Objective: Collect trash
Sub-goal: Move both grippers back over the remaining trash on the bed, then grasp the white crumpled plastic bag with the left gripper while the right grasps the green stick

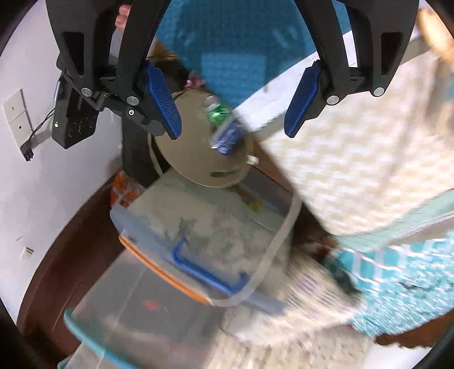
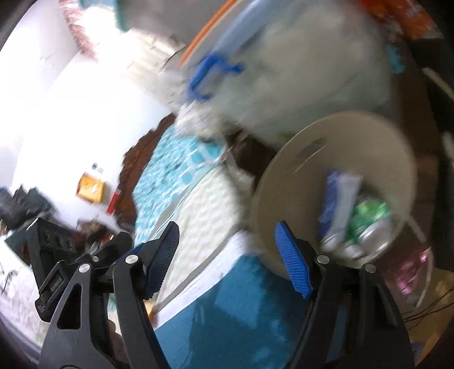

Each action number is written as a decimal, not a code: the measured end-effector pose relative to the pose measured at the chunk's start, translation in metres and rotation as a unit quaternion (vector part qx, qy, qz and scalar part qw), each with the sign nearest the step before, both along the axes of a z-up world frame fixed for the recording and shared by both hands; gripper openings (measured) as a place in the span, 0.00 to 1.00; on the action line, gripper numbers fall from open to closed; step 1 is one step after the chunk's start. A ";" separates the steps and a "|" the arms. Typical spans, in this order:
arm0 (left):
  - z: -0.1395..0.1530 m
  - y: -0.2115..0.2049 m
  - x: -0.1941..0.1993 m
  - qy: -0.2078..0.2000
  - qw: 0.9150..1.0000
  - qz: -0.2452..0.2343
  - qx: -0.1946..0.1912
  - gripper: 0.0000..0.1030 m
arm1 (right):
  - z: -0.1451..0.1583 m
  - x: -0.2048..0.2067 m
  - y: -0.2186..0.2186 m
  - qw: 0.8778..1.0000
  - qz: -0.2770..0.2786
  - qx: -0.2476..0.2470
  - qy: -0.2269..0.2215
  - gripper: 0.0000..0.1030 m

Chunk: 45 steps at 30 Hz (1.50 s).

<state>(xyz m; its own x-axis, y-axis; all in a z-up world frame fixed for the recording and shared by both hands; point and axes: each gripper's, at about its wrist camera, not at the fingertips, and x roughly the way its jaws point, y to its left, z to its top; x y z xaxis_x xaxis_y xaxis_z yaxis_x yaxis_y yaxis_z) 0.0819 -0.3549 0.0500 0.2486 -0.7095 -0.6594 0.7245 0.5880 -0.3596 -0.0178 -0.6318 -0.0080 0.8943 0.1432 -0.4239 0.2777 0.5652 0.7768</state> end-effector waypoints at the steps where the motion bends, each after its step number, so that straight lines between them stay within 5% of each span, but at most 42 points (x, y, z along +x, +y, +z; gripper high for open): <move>1: 0.003 0.018 0.000 -0.009 1.000 0.014 -0.001 0.68 | 0.000 0.007 0.016 1.000 0.019 0.003 -0.002 0.68; 9: 0.016 0.187 -0.006 -0.043 0.986 0.162 -0.005 0.68 | -0.009 0.064 0.138 0.986 0.165 0.011 0.015 0.58; 16: 0.014 0.330 -0.013 -0.030 0.956 0.290 0.004 0.66 | -0.015 0.095 0.227 0.966 0.255 -0.001 0.038 0.54; 21: 0.019 0.435 -0.017 -0.031 0.908 0.417 -0.004 0.66 | -0.019 0.109 0.275 0.951 0.303 -0.016 0.058 0.53; 24: 0.031 0.494 -0.018 -0.056 0.864 0.500 0.012 0.66 | -0.017 0.115 0.294 0.945 0.320 -0.023 0.064 0.53; 27: 0.050 0.546 -0.019 -0.099 0.802 0.587 0.046 0.66 | -0.012 0.119 0.311 0.940 0.332 -0.040 0.065 0.53; 28: 0.053 0.552 -0.015 -0.098 0.799 0.591 0.045 0.66 | -0.011 0.121 0.316 0.939 0.334 -0.046 0.067 0.53; 30: 0.052 0.553 0.001 -0.089 0.811 0.576 0.043 0.68 | -0.012 0.126 0.325 0.938 0.337 -0.049 0.072 0.53; 33: 0.032 0.525 0.042 -0.067 0.845 0.524 0.085 0.69 | -0.011 0.138 0.340 0.934 0.344 -0.052 0.079 0.53; 34: 0.019 0.512 0.061 -0.039 0.865 0.492 0.085 0.69 | -0.010 0.140 0.342 0.933 0.347 -0.055 0.080 0.53; 36: 0.002 0.506 0.085 0.002 0.885 0.461 0.064 0.69 | -0.005 0.141 0.352 0.930 0.353 -0.068 0.080 0.53; 38: -0.013 0.502 0.108 0.043 0.890 0.452 0.036 0.70 | 0.001 0.146 0.361 0.928 0.355 -0.087 0.080 0.53; 41: -0.034 0.507 0.137 0.098 0.885 0.455 -0.010 0.70 | 0.007 0.155 0.371 0.925 0.357 -0.103 0.081 0.53; 45: -0.062 0.500 0.157 0.132 0.885 0.447 -0.014 0.68 | 0.023 0.186 0.397 0.914 0.381 -0.123 0.073 0.55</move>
<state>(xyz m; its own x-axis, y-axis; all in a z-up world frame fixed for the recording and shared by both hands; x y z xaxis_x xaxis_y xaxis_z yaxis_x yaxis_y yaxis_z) 0.2393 0.1452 -0.0117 0.5585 -0.3236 -0.7638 -0.1369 0.8722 -0.4696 0.1680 -0.2349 0.0152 0.5063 0.5844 -0.6341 -0.1777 0.7903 0.5864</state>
